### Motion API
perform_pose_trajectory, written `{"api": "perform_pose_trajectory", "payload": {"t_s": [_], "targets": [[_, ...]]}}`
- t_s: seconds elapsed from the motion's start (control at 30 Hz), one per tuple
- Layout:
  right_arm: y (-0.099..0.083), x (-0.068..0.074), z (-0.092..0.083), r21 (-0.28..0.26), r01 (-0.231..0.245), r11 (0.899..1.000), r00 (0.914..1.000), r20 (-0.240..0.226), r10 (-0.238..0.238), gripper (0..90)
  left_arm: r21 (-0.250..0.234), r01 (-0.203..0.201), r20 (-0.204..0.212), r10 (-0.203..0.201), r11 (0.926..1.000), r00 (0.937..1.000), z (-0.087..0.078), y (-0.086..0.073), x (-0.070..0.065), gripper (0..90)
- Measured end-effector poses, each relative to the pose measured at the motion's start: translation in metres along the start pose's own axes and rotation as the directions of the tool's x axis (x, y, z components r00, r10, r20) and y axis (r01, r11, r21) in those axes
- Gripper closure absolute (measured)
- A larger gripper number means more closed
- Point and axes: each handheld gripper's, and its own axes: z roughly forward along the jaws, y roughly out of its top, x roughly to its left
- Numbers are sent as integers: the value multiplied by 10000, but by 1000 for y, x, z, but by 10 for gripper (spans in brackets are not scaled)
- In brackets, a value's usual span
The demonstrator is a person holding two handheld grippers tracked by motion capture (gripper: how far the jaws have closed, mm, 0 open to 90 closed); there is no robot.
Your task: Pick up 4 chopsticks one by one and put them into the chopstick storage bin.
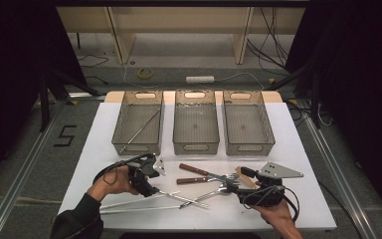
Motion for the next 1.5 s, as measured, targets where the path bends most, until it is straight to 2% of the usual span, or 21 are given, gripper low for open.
{"api": "perform_pose_trajectory", "payload": {"t_s": [0.2,0.3,0.33,0.5,0.57,0.83,1.07,1.13,1.3,1.33,1.37,1.5], "targets": [[0,0,0,-46,-4,10000,10000,12,4,247,163,-96,53,95,9998,9999,3,0,0,469],[0,0,-1,-60,7,10000,10000,19,-7,247,302,-270,51,268,9992,9996,5,1,0,473],[0,0,-1,-68,-6,10000,10000,28,6,247,306,-224,112,220,9993,9997,6,1,-1,481],[1,0,-1,-70,2,10000,10000,17,-2,247,410,-516,186,508,9978,9985,8,1,-2,530],[1,0,-1,-52,-4,10000,10000,11,4,247,455,-488,213,479,9978,9986,9,1,-2,546],[1,-1,-1,-40,-20,10000,10000,7,20,247,787,-1010,155,1001,9918,9949,15,3,-5,593],[1,-1,-1,-40,-11,10000,10000,27,11,247,1065,-1231,345,1200,9867,9922,21,4,-5,632],[1,-1,-1,-28,0,10000,10000,20,0,247,1030,-1224,315,1197,9871,9923,23,5,-6,638],[1,-1,0,-10,0,10000,10000,12,0,248,1114,-1526,408,1489,9820,9880,24,6,-7,655],[1,-1,0,-9,-4,10000,10000,9,4,247,1053,-1504,380,1471,9830,9884,25,6,-7,661],[1,-1,0,-10,-5,10000,10000,7,5,247,1149,-1636,401,1599,9798,9863,25,6,-7,668],[0,-1,0,28,-7,10000,10000,6,7,248,1138,-1727,545,1674,9784,9844,27,5,-7,707]]}}
